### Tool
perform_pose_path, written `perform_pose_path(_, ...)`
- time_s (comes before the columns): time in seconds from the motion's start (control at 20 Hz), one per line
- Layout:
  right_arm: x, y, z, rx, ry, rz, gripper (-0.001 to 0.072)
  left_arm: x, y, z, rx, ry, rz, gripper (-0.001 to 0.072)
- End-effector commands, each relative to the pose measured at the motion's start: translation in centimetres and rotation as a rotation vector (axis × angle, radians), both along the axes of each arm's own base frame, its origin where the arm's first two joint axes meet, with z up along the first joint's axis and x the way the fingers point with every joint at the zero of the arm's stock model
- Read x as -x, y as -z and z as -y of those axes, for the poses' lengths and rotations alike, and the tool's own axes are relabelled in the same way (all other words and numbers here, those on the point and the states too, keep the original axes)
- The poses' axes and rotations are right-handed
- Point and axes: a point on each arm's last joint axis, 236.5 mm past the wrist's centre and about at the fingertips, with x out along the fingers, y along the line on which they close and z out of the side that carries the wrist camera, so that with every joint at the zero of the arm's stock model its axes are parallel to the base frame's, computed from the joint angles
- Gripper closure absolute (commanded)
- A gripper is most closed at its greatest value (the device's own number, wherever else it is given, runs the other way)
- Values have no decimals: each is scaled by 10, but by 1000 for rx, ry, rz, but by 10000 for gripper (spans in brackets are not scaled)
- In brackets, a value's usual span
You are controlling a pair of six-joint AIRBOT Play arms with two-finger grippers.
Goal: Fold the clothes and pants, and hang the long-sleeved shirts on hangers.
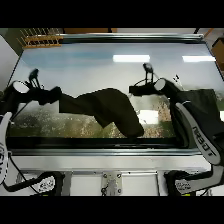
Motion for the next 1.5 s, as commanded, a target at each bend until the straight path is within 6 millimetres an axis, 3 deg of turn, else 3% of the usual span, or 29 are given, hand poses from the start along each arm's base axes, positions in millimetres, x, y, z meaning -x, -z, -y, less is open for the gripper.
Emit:
perform_pose_path(0.0, -2, -160, 52, 125, 26, 348, 699, -1, -142, -15, -60, -27, 312, 704)
perform_pose_path(0.15, 50, -297, 78, 97, 89, 621, 700, 38, -279, -3, -110, -19, 617, 704)
perform_pose_path(0.25, 94, -354, 85, 81, 106, 747, 700, 76, -345, 5, -143, -18, 777, 703)
perform_pose_path(0.4, 156, -414, 91, 57, 119, 899, 700, 130, -409, 15, -173, -25, 957, 703)
perform_pose_path(0.55, 198, -438, 94, 1, 138, 944, 700, 166, -437, 21, -147, -56, 1049, 704)
perform_pose_path(0.7, 217, -413, 87, -22, 112, 810, 700, 177, -440, 25, -143, -53, 1057, 704)
perform_pose_path(0.8, 218, -378, 81, -55, 109, 637, 700, 163, -426, 24, -130, -46, 1001, 704)
perform_pose_path(0.9, 214, -335, 76, -70, 115, 437, 700, 136, -396, 29, -80, -6, 884, 704)
perform_pose_path(1.05, 196, -258, 71, -45, 117, 133, 700, 67, -326, 33, -5, 42, 658, 703)
perform_pose_path(1.2, 157, -177, 68, 0, 115, -94, 700, -20, -245, 53, 53, 74, 505, 704)
perform_pose_path(1.35, 96, -106, 79, 79, 149, -171, 699, -100, -178, 93, 86, 124, 424, 704)
perform_pose_path(1.45, 52, -77, 83, 80, 188, -128, 689, -139, -137, 122, 83, 194, 376, 702)
